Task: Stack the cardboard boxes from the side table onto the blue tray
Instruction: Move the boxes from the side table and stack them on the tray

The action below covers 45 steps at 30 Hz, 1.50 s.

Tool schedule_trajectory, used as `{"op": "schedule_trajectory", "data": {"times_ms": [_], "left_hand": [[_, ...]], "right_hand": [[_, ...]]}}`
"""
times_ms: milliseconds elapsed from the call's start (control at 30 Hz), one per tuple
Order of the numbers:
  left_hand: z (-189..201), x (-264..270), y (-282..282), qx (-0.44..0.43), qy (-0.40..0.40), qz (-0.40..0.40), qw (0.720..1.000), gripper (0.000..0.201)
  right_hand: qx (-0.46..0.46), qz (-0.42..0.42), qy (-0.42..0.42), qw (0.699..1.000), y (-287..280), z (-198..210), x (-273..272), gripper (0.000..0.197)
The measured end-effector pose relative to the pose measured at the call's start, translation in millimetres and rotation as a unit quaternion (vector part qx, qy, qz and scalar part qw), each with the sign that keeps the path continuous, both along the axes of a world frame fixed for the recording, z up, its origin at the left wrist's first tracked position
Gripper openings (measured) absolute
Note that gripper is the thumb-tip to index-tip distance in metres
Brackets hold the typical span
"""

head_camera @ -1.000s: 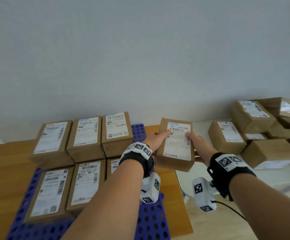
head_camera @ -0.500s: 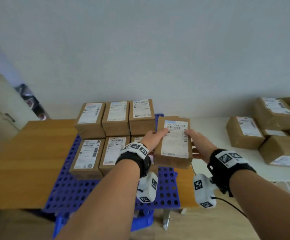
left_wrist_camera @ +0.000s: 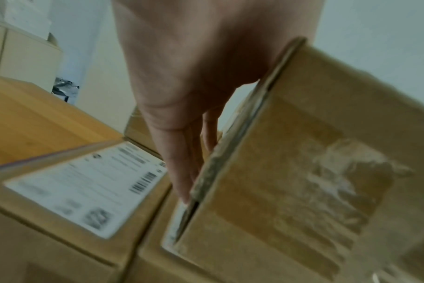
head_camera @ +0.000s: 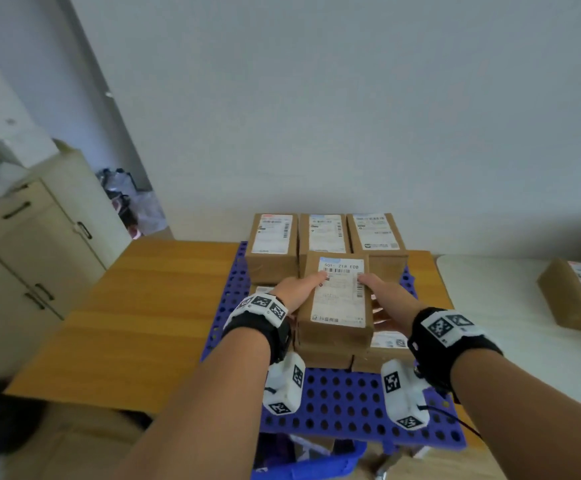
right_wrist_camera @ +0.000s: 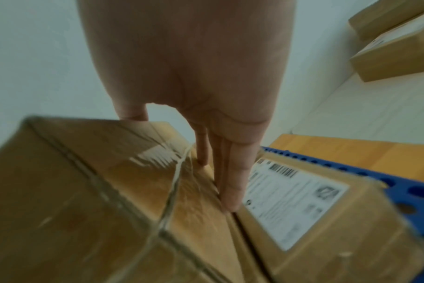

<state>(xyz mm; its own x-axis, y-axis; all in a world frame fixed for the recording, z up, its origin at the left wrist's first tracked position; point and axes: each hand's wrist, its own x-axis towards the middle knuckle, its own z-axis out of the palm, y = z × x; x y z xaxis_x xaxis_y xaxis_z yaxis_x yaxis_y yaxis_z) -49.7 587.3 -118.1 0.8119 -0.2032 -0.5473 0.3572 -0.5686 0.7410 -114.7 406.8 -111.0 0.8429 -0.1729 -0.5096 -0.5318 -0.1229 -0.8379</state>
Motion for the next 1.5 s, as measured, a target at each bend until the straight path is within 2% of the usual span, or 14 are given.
{"op": "schedule_trajectory", "data": {"times_ms": [67, 200, 367, 467, 733, 1167, 1267, 1333, 1433, 1500], "left_hand": [[6, 8, 27, 0.009, 0.005, -0.003, 1.000, 0.068], [6, 22, 69, 0.035, 0.037, -0.015, 0.999, 0.053], [-5, 34, 96, 0.056, 0.036, -0.016, 0.998, 0.061], [-10, 38, 100, 0.065, 0.034, -0.026, 0.997, 0.060], [-23, 48, 100, 0.060, 0.030, -0.030, 0.997, 0.056], [-23, 55, 97, 0.071, 0.031, -0.003, 0.997, 0.054], [-15, 57, 94, 0.080, -0.002, 0.011, 0.997, 0.068], [-5, 63, 93, 0.097, -0.058, 0.028, 0.993, 0.072], [12, 68, 88, 0.119, -0.157, 0.012, 0.980, 0.062], [22, 69, 80, 0.131, -0.217, -0.016, 0.967, 0.055]], "right_hand": [[-0.016, 0.006, 0.016, 1.000, 26, -1, 12, 0.045], [-0.014, 0.023, 0.035, 0.999, 70, -8, 28, 0.046], [-0.009, 0.023, 0.045, 0.999, 101, -13, 38, 0.042], [-0.009, 0.015, 0.045, 0.999, 108, -16, 44, 0.042], [0.006, -0.012, 0.042, 0.999, 110, -26, 53, 0.039], [-0.018, 0.001, 0.038, 0.999, 109, -28, 60, 0.034], [-0.063, 0.014, 0.027, 0.998, 105, -23, 60, 0.033], [-0.155, 0.034, 0.000, 0.987, 101, -15, 60, 0.033], [-0.329, 0.068, -0.051, 0.941, 91, 1, 58, 0.033], [-0.381, 0.080, -0.066, 0.919, 83, 10, 57, 0.032]]}}
